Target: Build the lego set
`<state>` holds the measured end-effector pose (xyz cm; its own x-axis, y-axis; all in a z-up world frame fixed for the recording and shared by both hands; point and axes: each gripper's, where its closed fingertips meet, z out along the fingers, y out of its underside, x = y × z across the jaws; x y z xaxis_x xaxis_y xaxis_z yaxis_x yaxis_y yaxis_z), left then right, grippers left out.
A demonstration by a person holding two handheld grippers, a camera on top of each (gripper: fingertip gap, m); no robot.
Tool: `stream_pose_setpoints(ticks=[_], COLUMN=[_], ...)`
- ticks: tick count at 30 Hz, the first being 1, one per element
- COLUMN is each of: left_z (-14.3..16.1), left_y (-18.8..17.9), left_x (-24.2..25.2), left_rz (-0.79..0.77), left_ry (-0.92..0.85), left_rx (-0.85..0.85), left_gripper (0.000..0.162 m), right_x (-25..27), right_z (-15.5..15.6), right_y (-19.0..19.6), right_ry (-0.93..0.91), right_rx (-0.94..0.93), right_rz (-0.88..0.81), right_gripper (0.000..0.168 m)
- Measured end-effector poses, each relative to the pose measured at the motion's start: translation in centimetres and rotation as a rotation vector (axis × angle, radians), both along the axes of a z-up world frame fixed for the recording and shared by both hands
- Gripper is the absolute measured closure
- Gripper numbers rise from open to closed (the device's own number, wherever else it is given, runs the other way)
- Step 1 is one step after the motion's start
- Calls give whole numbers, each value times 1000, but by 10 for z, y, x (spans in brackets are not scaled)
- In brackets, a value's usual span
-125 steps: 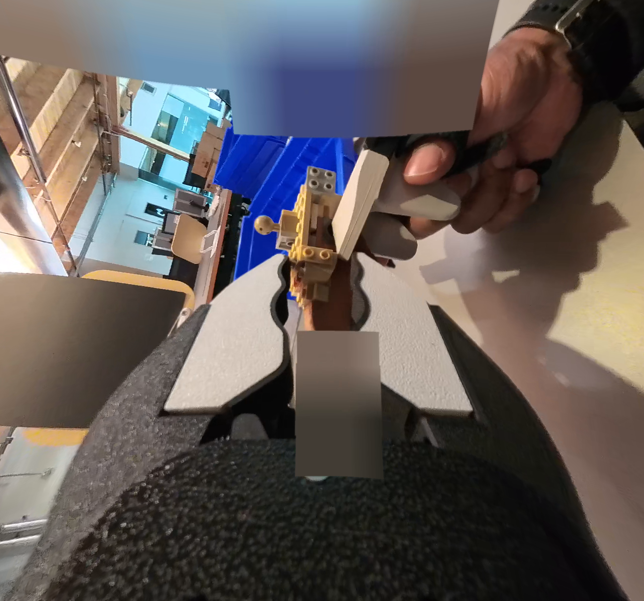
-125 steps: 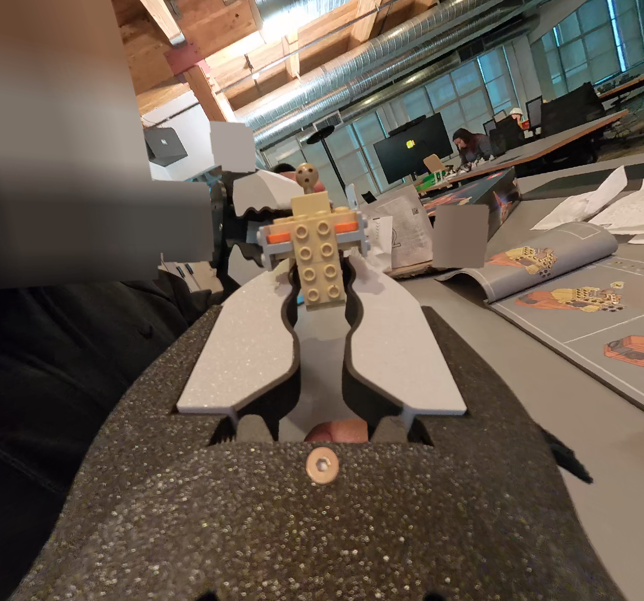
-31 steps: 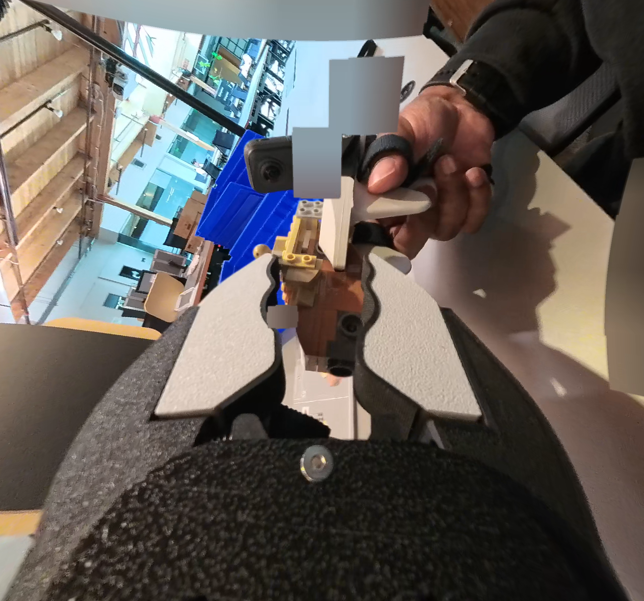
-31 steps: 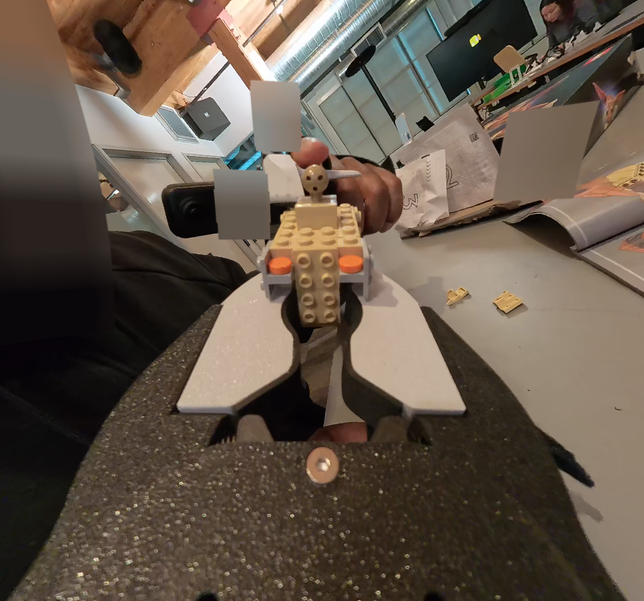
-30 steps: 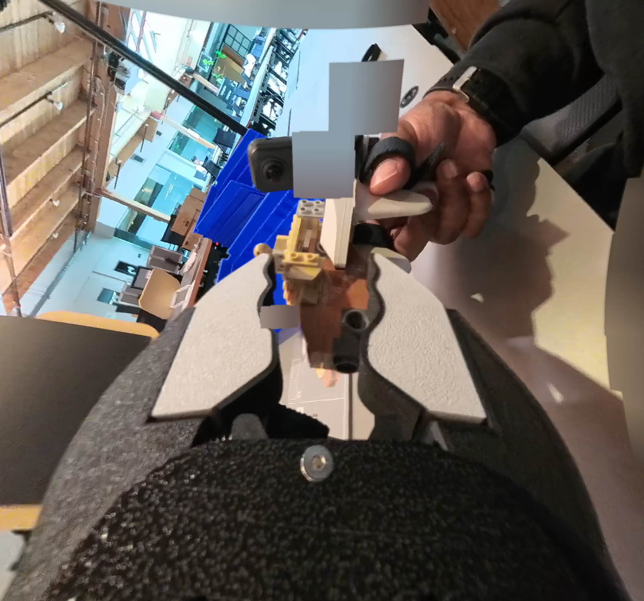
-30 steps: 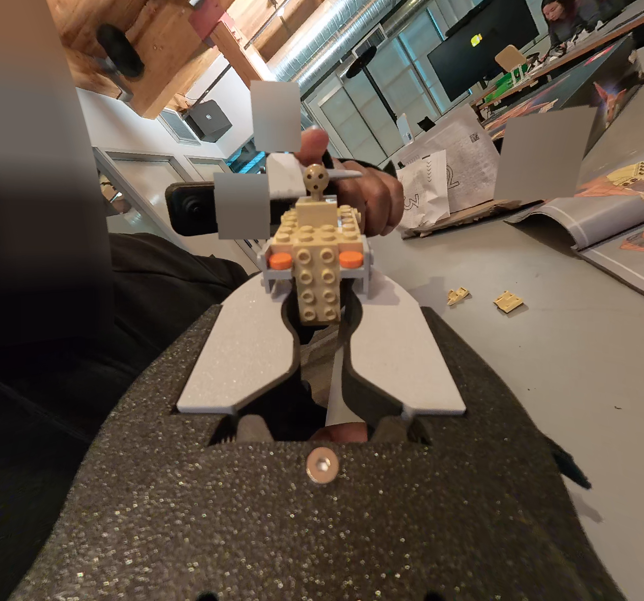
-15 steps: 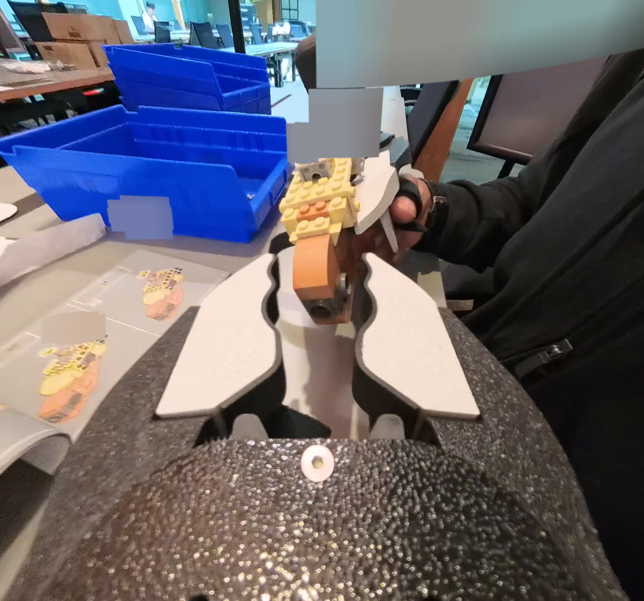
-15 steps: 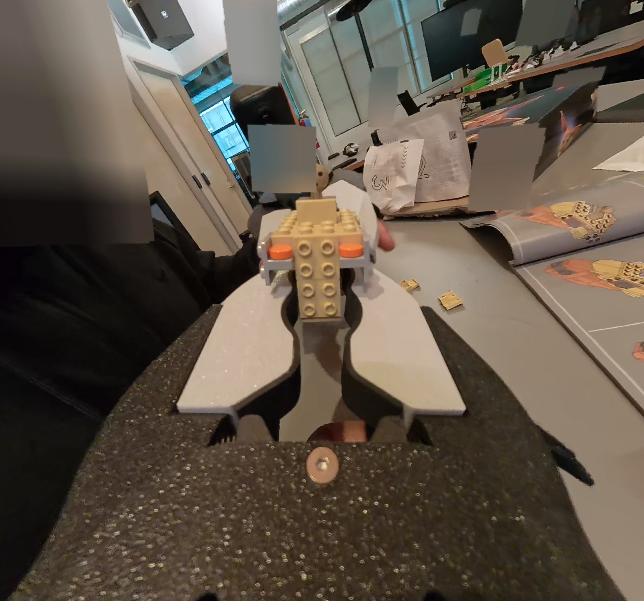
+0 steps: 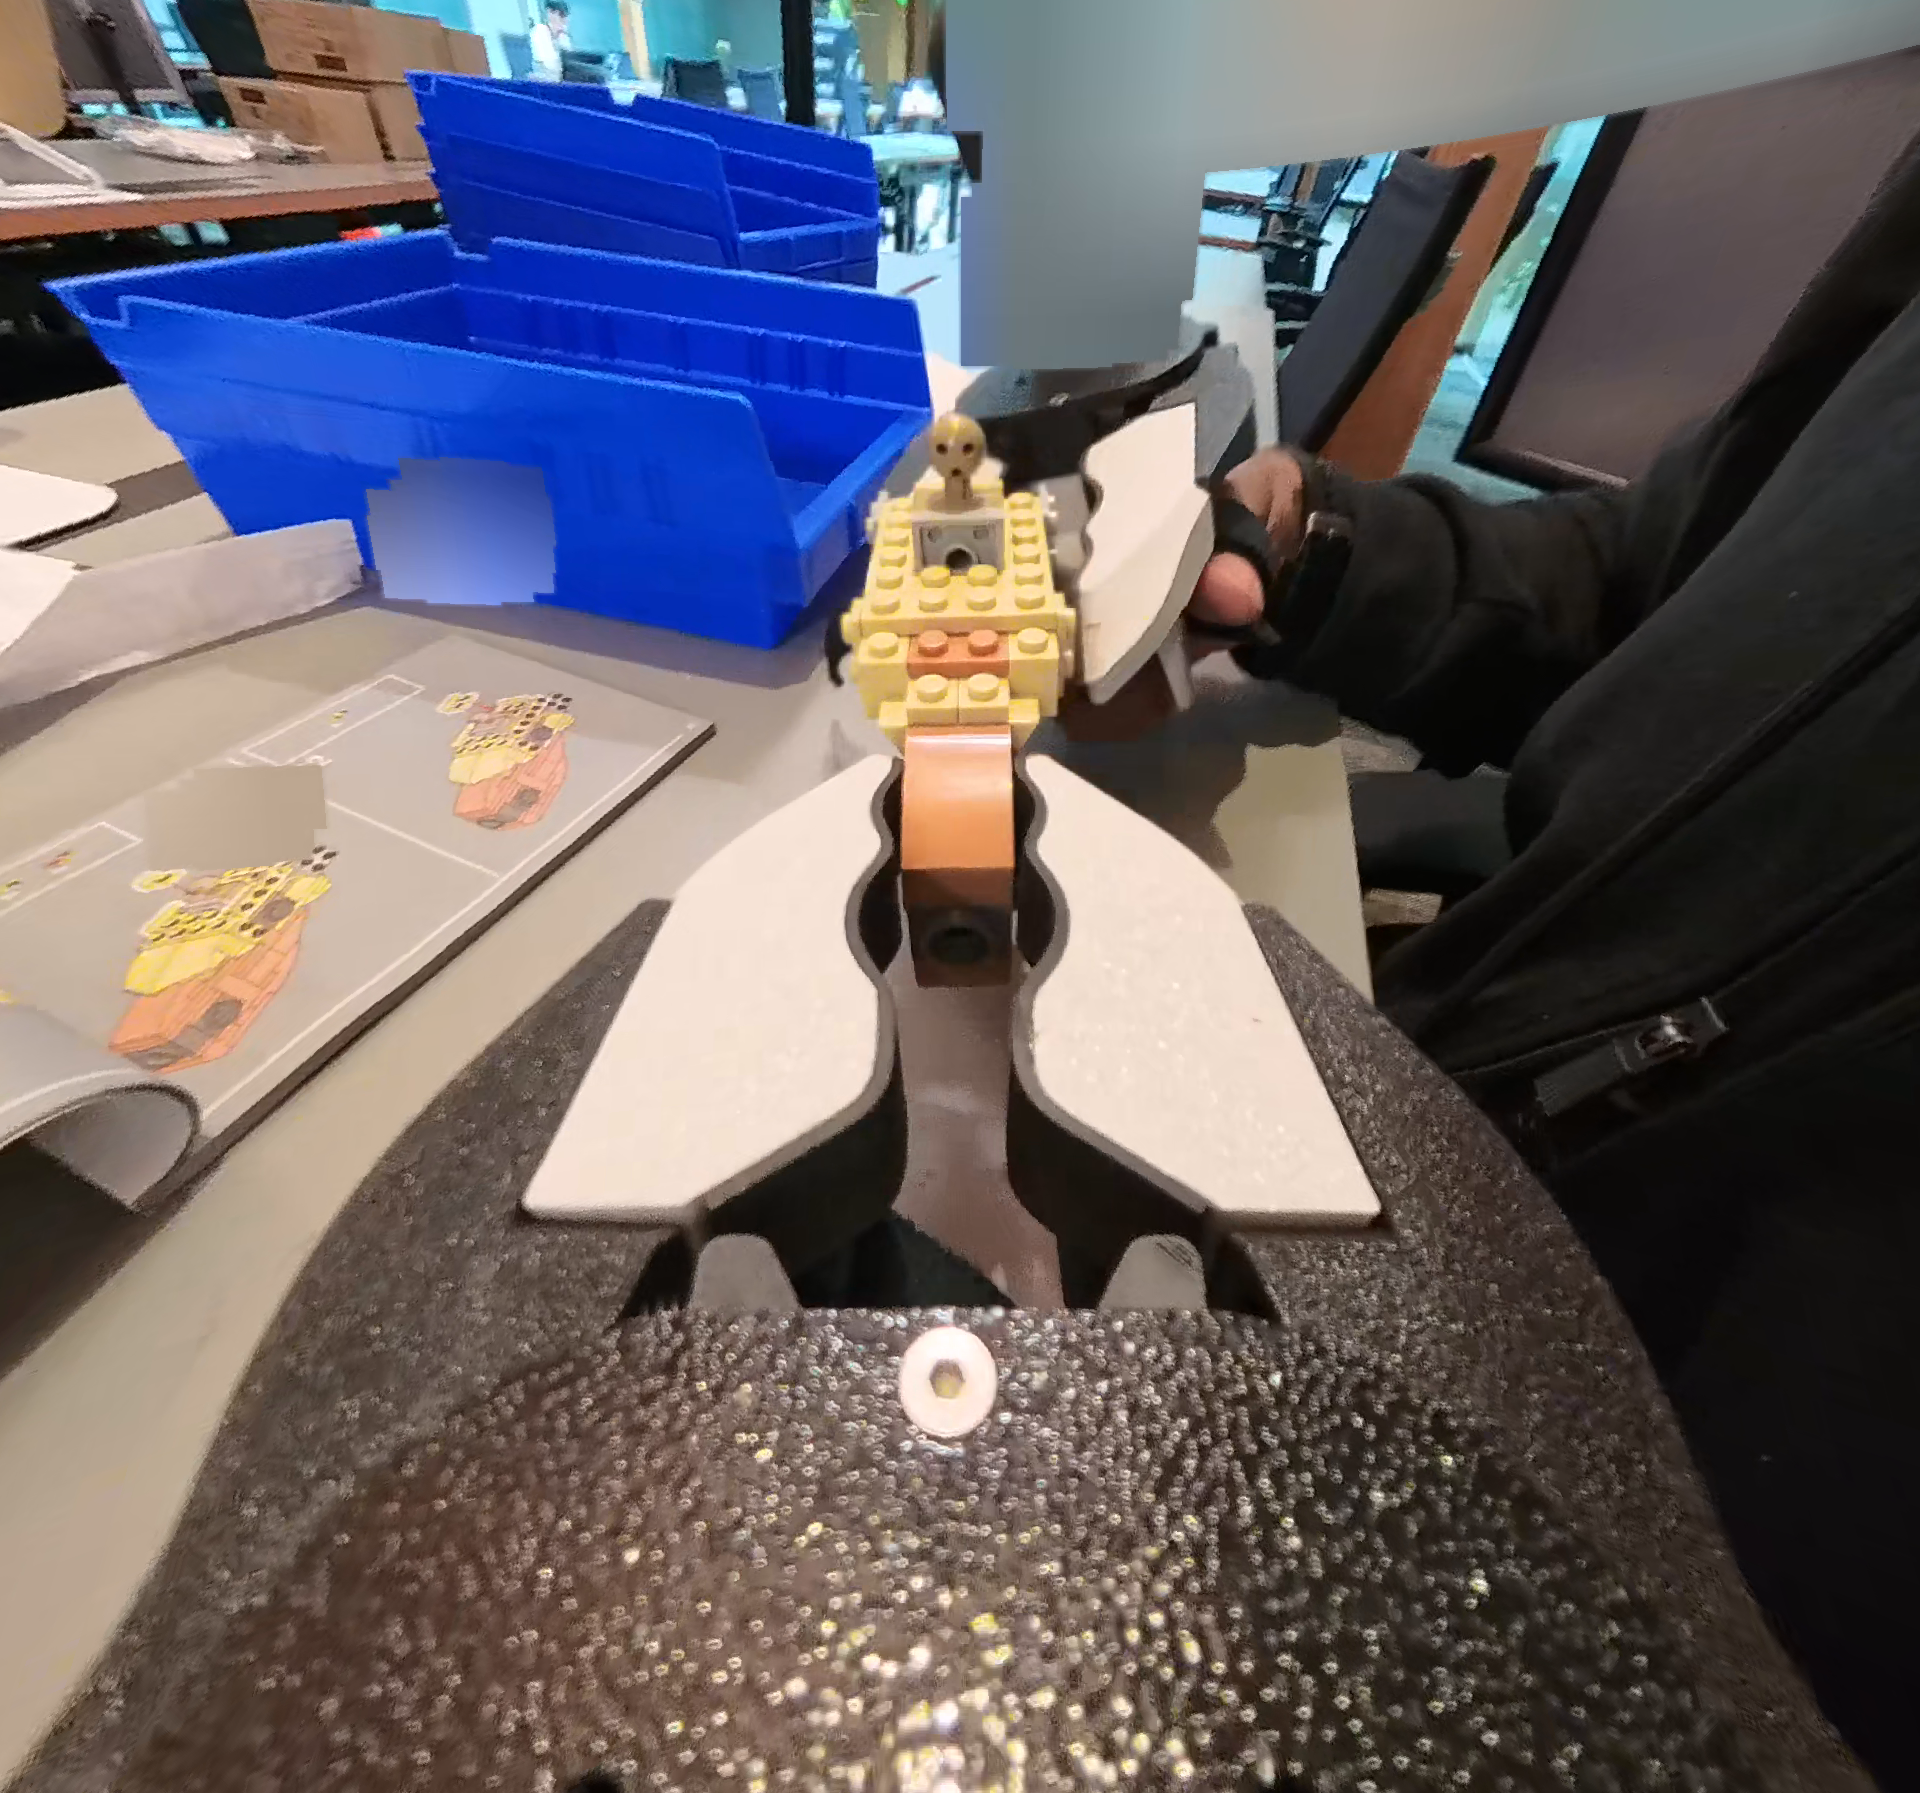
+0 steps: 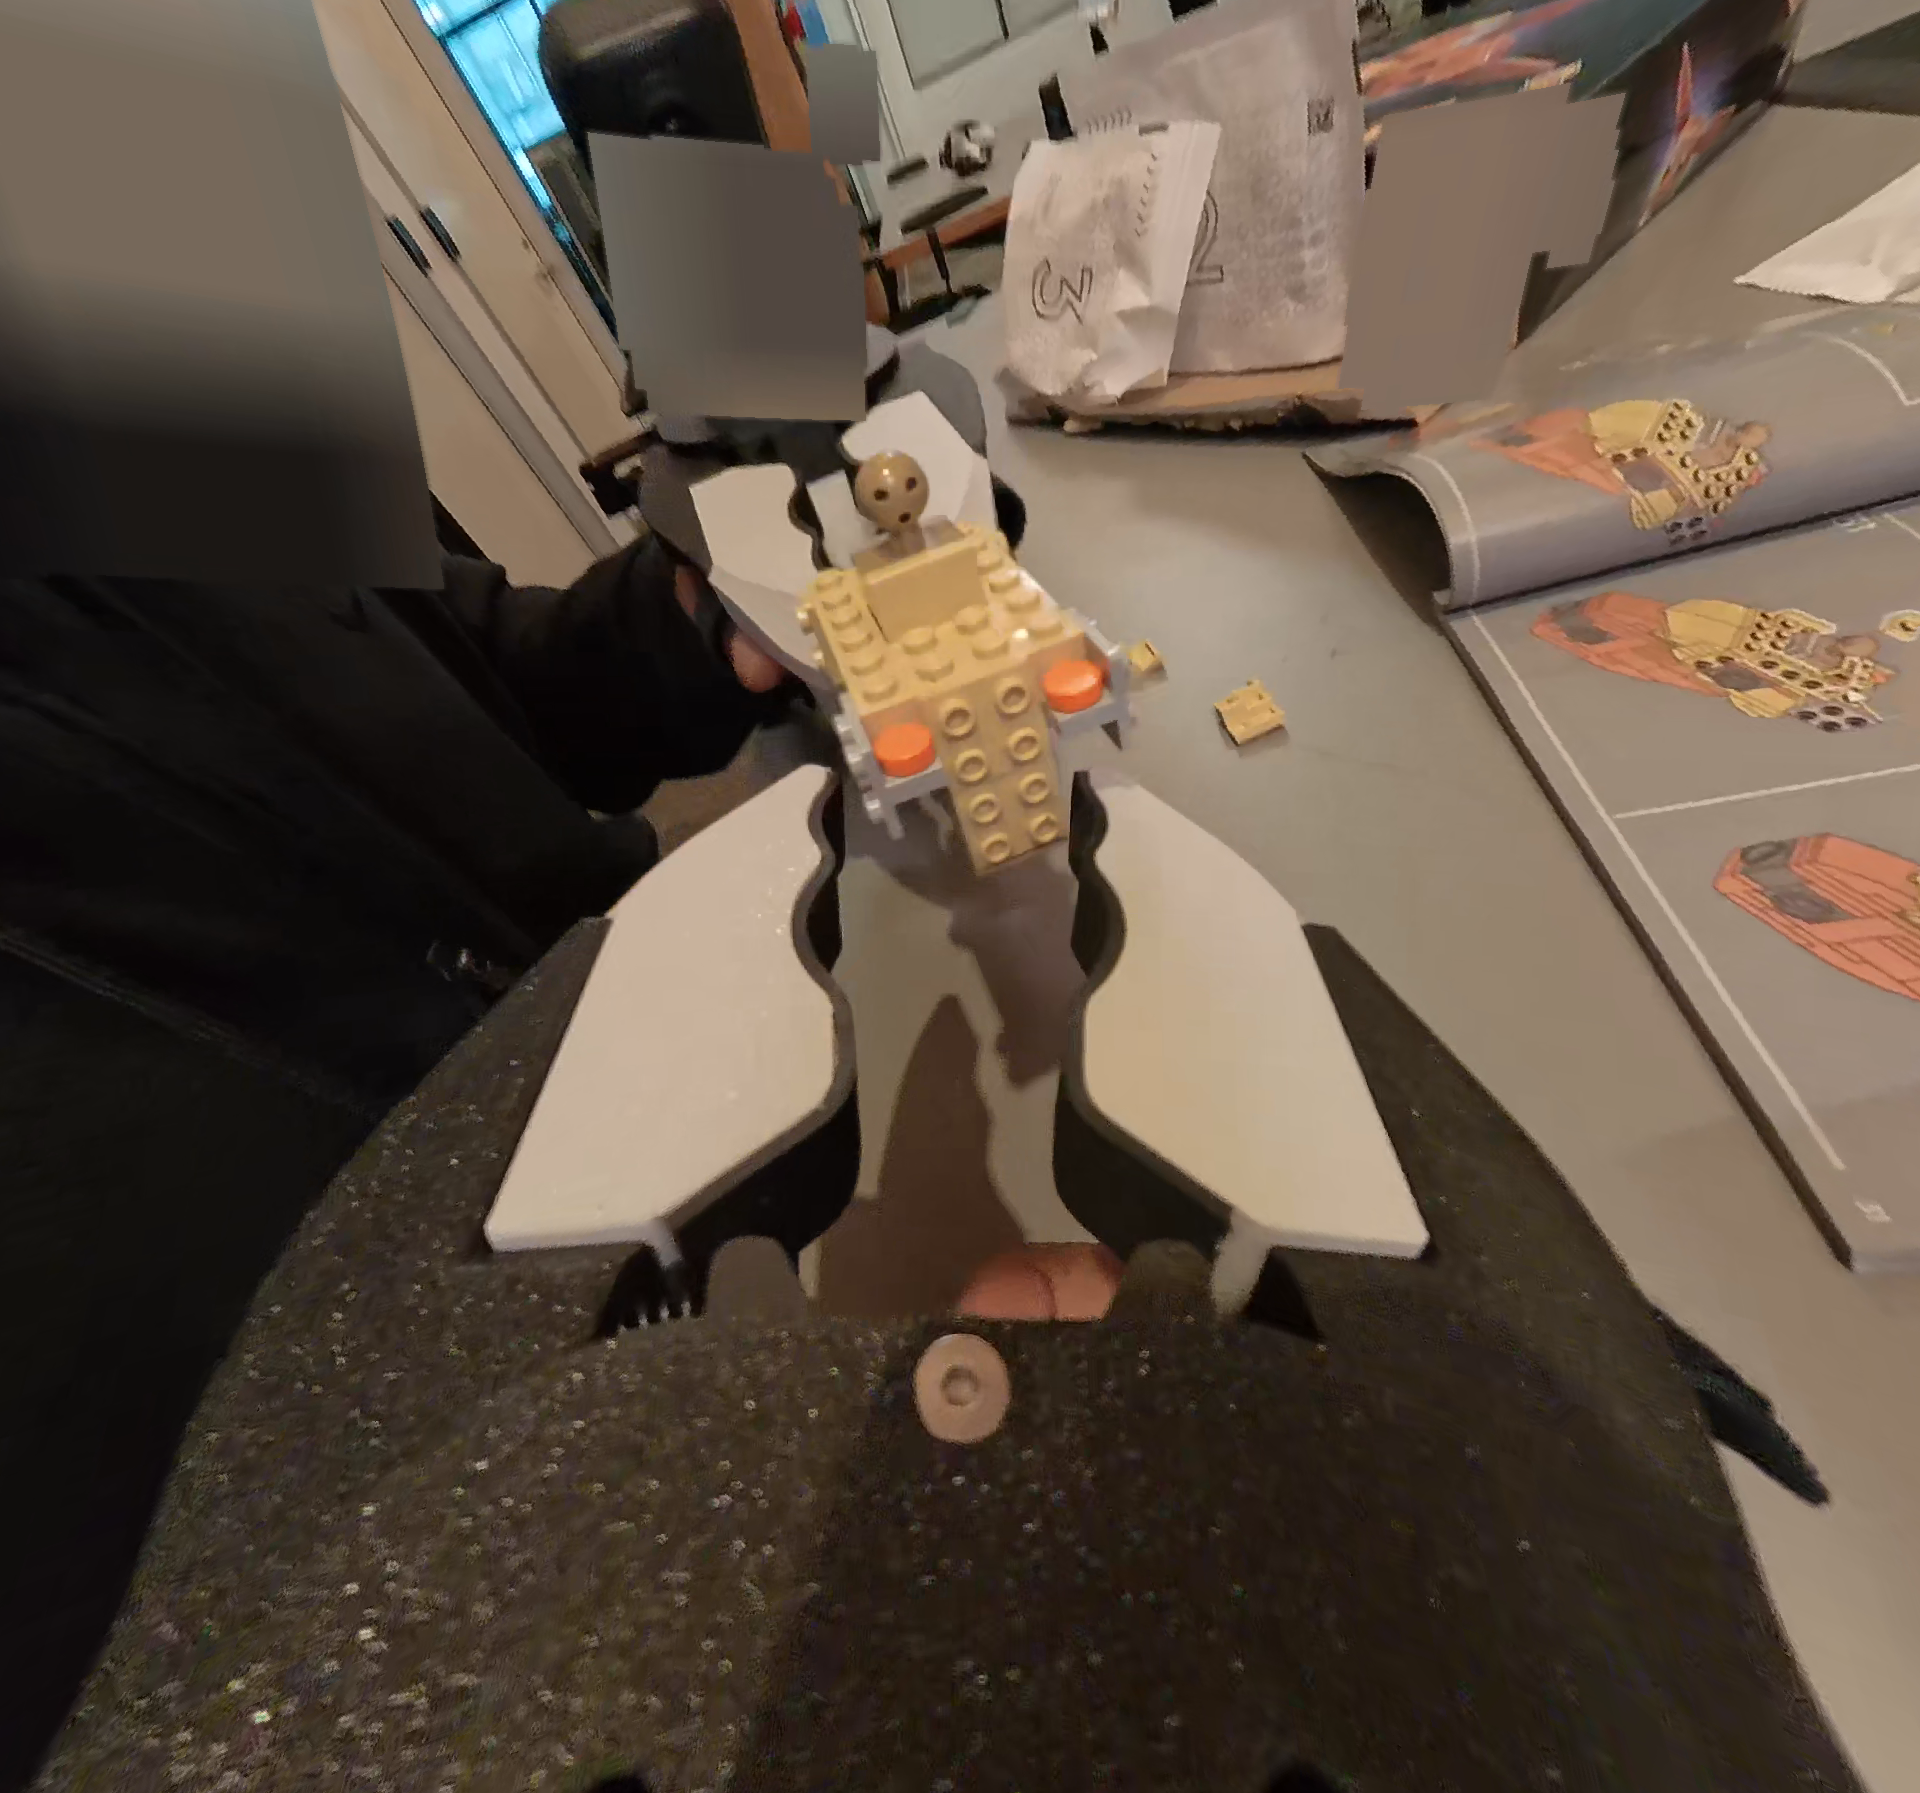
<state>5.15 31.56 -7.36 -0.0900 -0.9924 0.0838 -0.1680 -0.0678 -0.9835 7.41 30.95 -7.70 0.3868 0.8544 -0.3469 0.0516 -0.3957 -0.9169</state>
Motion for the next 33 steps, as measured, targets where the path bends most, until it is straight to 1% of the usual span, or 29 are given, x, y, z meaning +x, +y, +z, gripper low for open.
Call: stream_pose_setpoints(ticks=[6, 8, 11, 15, 21, 23, 25, 28, 31, 33], left_z=[-30, -40, -50, -62, -74, -73, -69, -53, -29, -32], left_y=[8, 10, 12, 17, 19, 20, 22, 23, 47, 72], left_x=[-11, -12, -14, -18, -20, -20, -22, -29, -39, -45], left_rz=[64, 75, 81, 81, 65, 67, 66, 46, 98, 156], left_ry=[186, 249, 323, 407, 497, 488, 465, 393, 300, 352], left_rx=[103, 134, 159, 145, 137, 147, 146, 106, 106, 160], left_gripper=[145, 145, 144, 144, 144, 140, 129, 116, 119, 121], right_x=[13, 13, 10, 10, 17, 18, 19, 19, 20, 21], right_z=[-34, -40, -44, -50, -48, -47, -45, -42, -40, -39], right_y=[4, 6, 12, 18, 23, 24, 26, 26, 26, 27], right_ry=[-293, -344, -354, -366, -346, -332, -321, -300, -283, -266], right_rx=[8, 17, 4, -8, -1, 2, 17, 32, 39, 39], right_rz=[5, 15, 20, 12, -12, -19, -27, -24, -26, -29], right_gripper=[120, 118, 119, 120, 121, 121, 123, 124, 125, 126])
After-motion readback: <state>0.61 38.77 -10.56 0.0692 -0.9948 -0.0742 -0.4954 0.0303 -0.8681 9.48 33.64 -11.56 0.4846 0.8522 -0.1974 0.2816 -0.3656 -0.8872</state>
